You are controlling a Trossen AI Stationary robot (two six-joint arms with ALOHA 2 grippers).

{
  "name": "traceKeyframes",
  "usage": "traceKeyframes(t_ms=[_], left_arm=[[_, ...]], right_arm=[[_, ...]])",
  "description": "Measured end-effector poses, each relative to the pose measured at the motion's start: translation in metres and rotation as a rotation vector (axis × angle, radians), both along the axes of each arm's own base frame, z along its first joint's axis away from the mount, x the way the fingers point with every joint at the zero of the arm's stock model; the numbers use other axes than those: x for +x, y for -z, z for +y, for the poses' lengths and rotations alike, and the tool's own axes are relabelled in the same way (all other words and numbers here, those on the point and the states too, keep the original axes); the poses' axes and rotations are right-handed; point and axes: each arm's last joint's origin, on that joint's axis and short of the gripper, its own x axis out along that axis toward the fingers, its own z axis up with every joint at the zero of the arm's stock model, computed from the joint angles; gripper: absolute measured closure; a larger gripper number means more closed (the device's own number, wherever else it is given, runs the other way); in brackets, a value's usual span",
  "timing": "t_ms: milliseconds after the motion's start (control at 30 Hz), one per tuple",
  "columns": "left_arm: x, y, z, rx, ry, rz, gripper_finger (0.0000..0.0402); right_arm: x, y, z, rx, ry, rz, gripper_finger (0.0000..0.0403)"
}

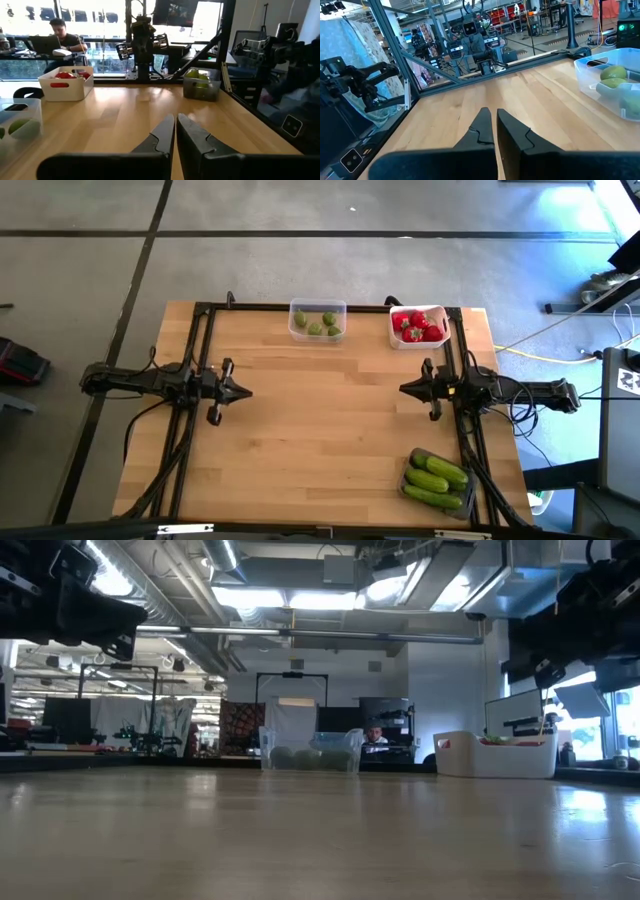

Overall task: Sort produce into baskets
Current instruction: Return to Home Position

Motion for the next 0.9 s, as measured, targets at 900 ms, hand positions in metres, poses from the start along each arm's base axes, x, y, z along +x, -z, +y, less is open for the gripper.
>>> traceKeyframes(t_ms=[900], left_arm=[[0.0, -0.0001, 0.0, -0.002, -0.001, -0.001, 0.0386]], right_arm=[[0.0, -0.0015, 0.0, 0.0, 0.001, -0.016, 0.0396]])
